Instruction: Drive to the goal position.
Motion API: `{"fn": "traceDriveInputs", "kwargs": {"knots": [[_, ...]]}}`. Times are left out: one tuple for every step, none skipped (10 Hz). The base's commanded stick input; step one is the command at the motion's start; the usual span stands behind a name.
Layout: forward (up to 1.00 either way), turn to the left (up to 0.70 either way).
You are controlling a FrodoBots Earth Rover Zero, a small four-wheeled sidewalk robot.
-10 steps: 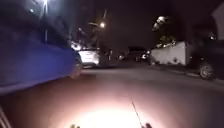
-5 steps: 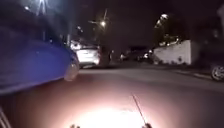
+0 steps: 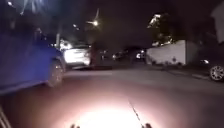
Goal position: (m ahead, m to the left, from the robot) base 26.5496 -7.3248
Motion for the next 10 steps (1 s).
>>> {"fn": "traceDriveInputs", "kwargs": {"knots": [[1.00,-0.40],[1.00,-0.40],[1.00,-0.40],[1.00,-0.40],[1.00,-0.20],[1.00,0.00],[1.00,0.00],[1.00,0.00],[1.00,0.00],[1.00,0.00]]}}
